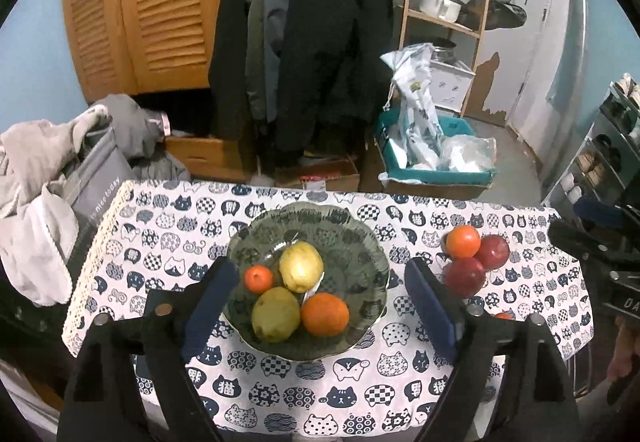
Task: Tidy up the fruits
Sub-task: 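Withdraw both tools from the bowl toward the remaining apples and oranges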
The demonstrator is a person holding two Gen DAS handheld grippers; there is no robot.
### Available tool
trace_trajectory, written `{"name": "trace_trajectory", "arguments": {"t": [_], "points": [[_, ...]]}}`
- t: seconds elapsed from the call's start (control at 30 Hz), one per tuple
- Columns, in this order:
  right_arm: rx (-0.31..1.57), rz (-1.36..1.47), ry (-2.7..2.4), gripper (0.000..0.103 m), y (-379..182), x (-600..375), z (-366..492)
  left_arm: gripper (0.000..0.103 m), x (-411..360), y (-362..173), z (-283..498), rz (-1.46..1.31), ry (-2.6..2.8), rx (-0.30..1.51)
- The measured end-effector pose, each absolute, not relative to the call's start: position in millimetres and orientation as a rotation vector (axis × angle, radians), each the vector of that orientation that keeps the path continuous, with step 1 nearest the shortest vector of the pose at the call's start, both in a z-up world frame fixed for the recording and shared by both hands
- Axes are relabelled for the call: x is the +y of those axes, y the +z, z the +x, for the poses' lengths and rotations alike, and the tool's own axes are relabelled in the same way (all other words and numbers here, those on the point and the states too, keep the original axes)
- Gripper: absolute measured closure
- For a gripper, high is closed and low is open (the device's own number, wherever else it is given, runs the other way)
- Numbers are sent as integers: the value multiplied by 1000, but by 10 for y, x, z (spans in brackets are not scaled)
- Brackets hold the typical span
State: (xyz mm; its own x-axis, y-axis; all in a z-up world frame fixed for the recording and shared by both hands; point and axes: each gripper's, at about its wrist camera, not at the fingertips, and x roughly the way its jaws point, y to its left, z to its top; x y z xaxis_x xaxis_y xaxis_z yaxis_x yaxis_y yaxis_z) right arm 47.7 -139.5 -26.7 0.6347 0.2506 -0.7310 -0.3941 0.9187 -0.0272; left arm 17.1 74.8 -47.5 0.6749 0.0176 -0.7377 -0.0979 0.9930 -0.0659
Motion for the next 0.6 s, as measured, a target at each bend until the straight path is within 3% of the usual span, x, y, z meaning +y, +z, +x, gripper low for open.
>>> {"name": "trace_trajectory", "arguments": {"t": [0.6], "points": [[804,-133,248,19,-335,-2243,352,13,81,-520,265,-25,-2,846]]}}
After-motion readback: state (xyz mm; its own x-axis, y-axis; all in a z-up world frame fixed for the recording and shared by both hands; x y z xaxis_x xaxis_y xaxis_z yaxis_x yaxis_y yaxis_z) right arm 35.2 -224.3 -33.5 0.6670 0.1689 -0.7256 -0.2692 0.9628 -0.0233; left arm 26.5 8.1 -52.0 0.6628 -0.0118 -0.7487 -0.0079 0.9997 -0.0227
